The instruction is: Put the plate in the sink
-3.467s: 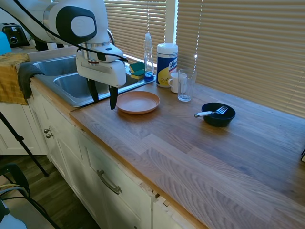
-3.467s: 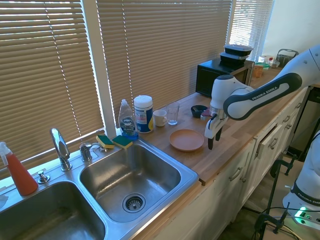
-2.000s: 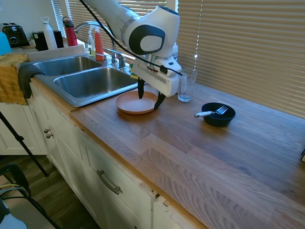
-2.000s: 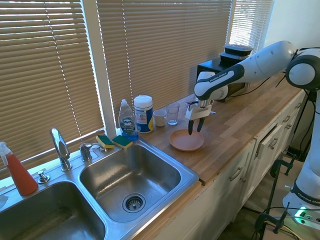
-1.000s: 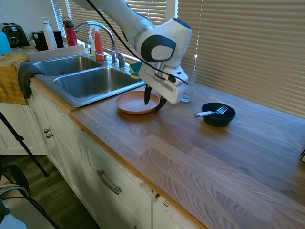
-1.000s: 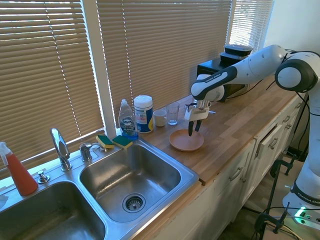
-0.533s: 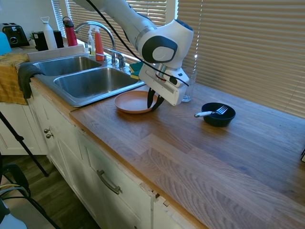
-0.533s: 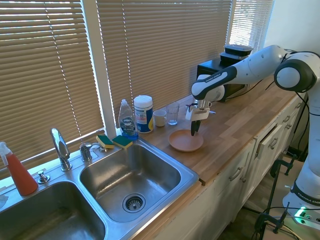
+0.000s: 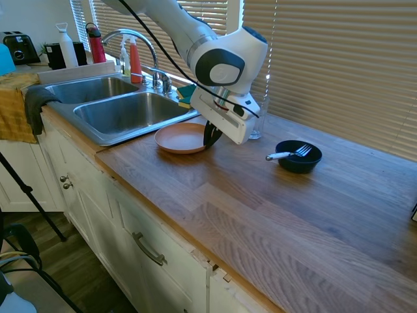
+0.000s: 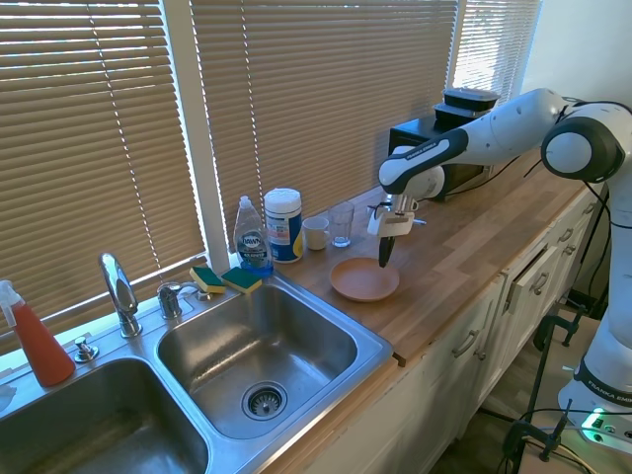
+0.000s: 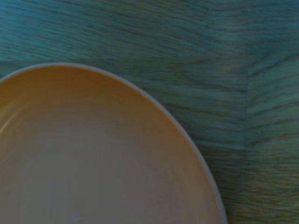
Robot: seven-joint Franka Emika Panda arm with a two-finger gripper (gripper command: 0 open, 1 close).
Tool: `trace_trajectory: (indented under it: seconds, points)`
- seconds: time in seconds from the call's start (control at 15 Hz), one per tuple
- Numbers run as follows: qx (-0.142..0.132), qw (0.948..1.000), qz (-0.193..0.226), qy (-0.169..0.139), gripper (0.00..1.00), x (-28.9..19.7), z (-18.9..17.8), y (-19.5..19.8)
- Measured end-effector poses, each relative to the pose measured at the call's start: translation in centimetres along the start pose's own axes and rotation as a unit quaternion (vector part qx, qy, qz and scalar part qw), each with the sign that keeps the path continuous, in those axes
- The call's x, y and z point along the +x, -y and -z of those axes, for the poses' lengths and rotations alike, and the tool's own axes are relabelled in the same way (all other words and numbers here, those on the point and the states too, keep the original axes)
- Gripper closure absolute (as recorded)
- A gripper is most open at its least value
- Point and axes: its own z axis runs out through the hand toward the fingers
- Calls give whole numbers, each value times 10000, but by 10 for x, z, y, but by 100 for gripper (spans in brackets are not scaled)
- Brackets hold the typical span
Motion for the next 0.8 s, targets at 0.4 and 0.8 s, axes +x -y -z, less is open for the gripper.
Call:
trace_trajectory:
  seconds: [0.4, 0.8]
  points:
    - [211, 9995, 232, -88, 100, -22, 51, 15]
    - [-32, 9975, 625, -330, 100, -115, 65, 110]
